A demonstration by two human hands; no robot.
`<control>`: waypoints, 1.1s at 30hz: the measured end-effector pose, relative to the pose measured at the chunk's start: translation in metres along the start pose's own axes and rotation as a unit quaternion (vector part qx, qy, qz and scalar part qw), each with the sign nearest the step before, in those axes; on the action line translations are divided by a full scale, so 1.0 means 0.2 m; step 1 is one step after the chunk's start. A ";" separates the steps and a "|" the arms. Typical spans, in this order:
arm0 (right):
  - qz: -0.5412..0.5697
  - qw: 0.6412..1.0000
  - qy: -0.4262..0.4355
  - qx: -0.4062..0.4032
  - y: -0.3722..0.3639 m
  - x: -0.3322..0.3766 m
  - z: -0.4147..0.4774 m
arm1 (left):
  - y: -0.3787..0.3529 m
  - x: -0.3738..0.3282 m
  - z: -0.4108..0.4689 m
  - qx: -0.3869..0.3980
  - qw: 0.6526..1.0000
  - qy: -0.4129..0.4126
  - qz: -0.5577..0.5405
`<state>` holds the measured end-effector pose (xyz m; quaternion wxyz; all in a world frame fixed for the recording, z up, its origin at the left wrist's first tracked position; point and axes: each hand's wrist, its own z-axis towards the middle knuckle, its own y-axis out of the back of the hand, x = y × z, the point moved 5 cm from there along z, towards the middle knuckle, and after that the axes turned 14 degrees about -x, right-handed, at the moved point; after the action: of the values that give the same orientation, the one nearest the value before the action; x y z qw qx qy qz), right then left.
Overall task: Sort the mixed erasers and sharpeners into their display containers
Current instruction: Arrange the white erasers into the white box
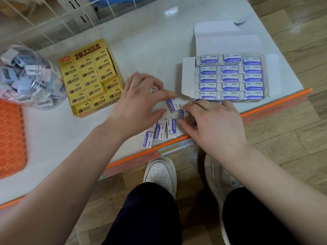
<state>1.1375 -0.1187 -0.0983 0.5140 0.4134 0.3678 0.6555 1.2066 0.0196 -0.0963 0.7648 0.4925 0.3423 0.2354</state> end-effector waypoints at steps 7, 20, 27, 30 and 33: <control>-0.026 0.999 -0.022 -0.036 0.00 0.01 0.01 | -0.02 -0.01 0.03 -0.001 0.999 -0.025 0.030; 0.225 0.973 -0.045 -0.034 0.16 -0.19 0.08 | 0.05 -0.09 0.12 -0.195 0.975 0.075 -0.074; 0.092 0.990 -0.098 -0.038 0.21 -0.65 0.24 | -0.09 -0.26 0.38 -0.107 0.986 0.052 -0.114; 0.031 0.997 -0.075 -0.006 0.14 -0.70 0.27 | -0.17 -0.32 0.40 -0.071 0.993 0.027 -0.088; 0.028 0.996 -0.069 -0.040 0.11 -0.68 0.26 | -0.18 -0.31 0.36 -0.090 0.995 0.020 -0.031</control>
<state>1.1946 -0.2535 -0.0808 0.5357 0.4468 0.2929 0.6540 1.2216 -0.0817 -0.0907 0.8060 0.4062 0.3497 0.2512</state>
